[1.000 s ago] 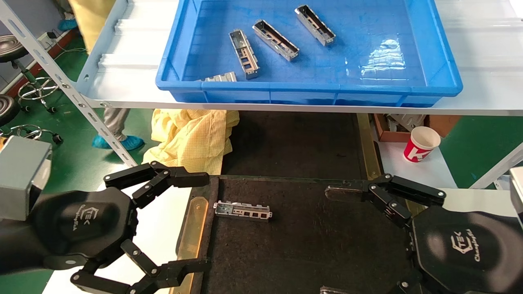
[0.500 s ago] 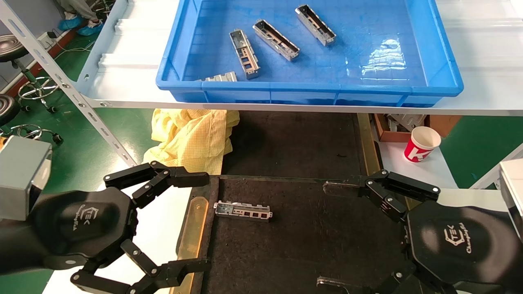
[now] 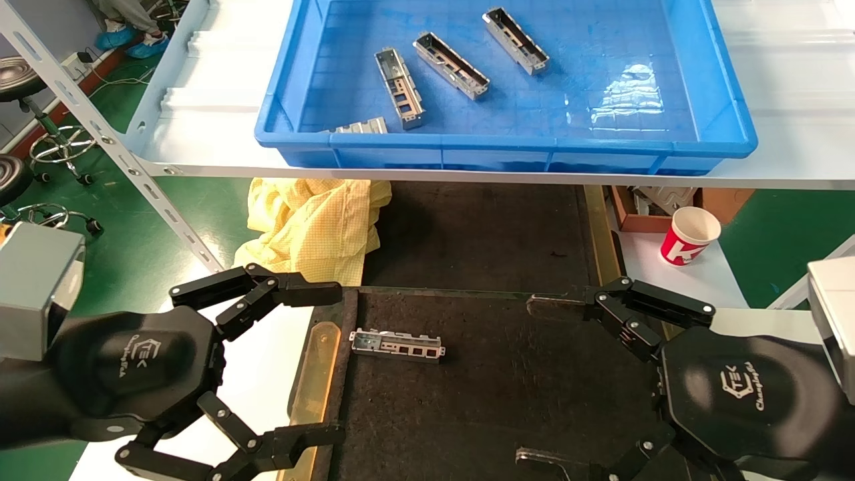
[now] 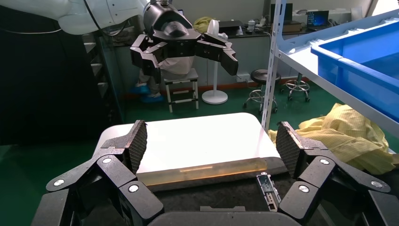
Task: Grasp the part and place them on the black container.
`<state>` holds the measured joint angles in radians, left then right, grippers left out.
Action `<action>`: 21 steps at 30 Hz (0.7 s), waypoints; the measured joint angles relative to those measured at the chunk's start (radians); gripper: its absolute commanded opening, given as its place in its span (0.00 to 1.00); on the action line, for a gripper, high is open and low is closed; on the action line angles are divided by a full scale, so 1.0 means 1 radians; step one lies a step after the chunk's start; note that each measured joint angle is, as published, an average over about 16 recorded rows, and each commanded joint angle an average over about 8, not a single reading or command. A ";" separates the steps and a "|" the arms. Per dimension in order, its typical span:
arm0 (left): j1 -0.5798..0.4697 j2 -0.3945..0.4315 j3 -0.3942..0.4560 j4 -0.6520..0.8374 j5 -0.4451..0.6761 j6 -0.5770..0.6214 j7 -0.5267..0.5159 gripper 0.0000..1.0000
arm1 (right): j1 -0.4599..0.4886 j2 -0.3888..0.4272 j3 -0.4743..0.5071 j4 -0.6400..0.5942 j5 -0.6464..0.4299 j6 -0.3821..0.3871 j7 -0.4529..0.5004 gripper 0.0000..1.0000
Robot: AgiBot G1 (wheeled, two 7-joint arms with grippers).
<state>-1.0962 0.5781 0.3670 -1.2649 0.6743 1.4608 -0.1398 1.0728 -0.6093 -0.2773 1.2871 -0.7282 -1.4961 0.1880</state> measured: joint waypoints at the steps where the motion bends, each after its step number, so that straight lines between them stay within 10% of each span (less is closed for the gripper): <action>1: 0.000 0.000 0.000 0.000 0.000 0.000 0.000 1.00 | 0.000 0.000 0.000 0.000 0.000 0.000 0.000 1.00; 21: 0.000 0.000 0.000 0.000 0.000 0.000 0.000 1.00 | 0.002 -0.002 -0.003 -0.004 -0.002 0.001 -0.001 1.00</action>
<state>-1.0962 0.5781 0.3670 -1.2649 0.6743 1.4608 -0.1398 1.0747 -0.6115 -0.2801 1.2830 -0.7301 -1.4951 0.1866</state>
